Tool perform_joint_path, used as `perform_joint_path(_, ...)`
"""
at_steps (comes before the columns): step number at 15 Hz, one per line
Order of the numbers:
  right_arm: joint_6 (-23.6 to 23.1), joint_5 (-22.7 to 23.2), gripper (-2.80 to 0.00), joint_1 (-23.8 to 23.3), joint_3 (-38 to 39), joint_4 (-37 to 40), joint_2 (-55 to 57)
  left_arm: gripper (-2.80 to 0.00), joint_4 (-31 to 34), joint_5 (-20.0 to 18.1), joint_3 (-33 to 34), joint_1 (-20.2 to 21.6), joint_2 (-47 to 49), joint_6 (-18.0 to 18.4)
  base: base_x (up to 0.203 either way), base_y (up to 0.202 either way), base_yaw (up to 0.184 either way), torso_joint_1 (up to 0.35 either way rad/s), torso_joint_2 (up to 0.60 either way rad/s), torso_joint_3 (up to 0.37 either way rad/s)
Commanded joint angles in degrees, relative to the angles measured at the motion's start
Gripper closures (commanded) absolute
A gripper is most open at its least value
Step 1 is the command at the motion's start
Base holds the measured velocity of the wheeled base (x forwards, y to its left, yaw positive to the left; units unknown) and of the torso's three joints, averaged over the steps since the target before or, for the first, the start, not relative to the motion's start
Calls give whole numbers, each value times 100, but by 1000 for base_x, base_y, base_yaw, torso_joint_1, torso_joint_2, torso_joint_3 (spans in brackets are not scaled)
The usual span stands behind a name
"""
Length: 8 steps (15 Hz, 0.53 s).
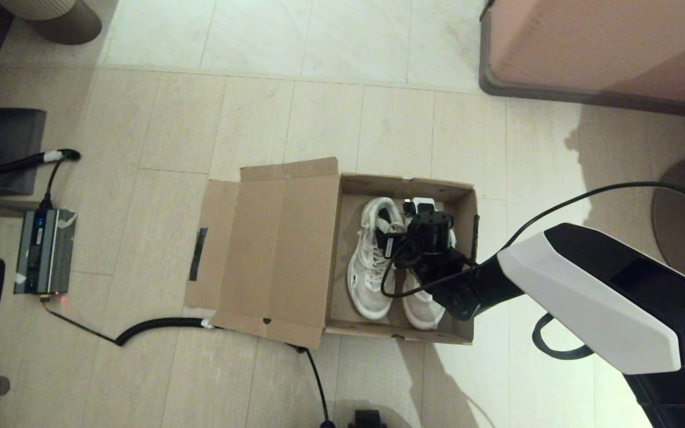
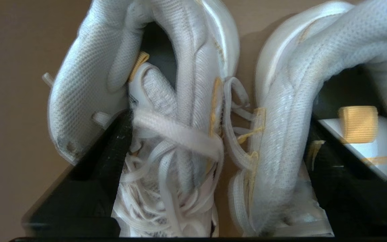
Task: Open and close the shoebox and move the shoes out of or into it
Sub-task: Put the shoes out of the shoe box
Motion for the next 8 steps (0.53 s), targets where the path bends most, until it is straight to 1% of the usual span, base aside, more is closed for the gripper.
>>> perform_joint_path(1, -2, -13, 0, -19, -91, -29, 63, 0, -3, 1, 44, 1, 9, -1, 0, 0, 0, 0, 0, 0)
perform_joint_path(3, -99, -10, 0, -50, -97, -29, 62, 0, -3, 1, 44, 1, 9, -1, 0, 0, 0, 0, 0, 0)
perform_joint_path(8, -111, -13, 0, -142, -205, -29, 188, 0, -3, 1, 44, 1, 9, -1, 0, 0, 0, 0, 0, 0)
